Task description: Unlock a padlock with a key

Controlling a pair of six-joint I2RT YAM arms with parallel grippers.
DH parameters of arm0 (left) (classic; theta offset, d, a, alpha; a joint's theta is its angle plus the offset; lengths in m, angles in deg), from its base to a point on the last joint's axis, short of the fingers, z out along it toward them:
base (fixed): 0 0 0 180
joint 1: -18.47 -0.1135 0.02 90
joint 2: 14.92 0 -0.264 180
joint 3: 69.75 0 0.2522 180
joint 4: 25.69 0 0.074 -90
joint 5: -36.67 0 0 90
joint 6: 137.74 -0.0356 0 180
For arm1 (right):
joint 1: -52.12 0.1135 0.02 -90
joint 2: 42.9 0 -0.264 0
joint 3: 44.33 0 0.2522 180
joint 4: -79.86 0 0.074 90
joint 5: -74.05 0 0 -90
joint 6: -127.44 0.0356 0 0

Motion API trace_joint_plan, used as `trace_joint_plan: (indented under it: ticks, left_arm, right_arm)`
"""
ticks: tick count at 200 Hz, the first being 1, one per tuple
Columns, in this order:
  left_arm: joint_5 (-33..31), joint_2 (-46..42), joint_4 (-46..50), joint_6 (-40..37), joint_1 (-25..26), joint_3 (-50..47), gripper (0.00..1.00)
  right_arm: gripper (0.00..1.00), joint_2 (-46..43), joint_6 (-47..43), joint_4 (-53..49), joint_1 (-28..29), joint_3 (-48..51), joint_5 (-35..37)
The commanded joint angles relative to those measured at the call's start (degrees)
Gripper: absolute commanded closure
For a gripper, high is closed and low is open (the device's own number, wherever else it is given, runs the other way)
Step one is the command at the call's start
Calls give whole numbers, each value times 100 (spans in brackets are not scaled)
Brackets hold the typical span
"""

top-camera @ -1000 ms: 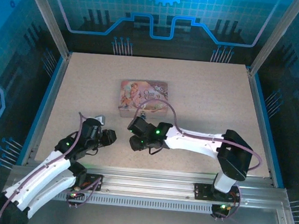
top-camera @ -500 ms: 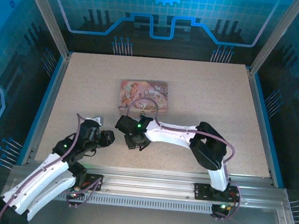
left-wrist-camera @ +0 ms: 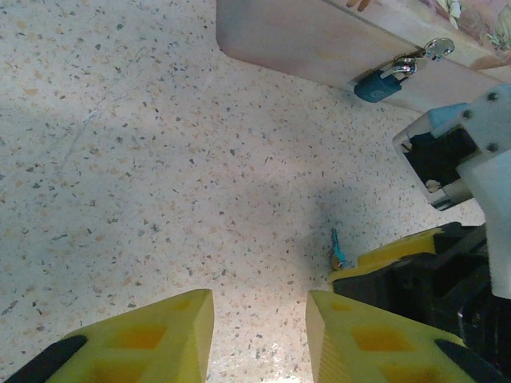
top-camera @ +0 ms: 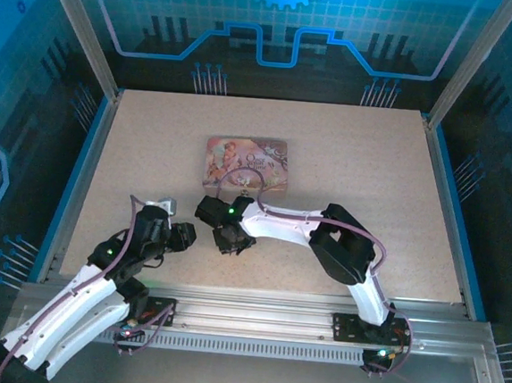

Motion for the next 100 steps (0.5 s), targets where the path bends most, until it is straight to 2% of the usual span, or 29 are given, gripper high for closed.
trace_joint_plan:
  ticks: [1, 46, 100]
  left_arm:
    - [-6, -60, 23, -132, 36, -99, 64]
    - [-9, -72, 22, -143, 36, -110, 63]
    - [10, -109, 30, -132, 36, -118, 61]
  right_arm:
    - [67, 194, 43, -258, -65, -199, -54]
    - [73, 284, 9, -433, -15, -264, -63]
    - [90, 277, -175, -545, 28, -258, 15]
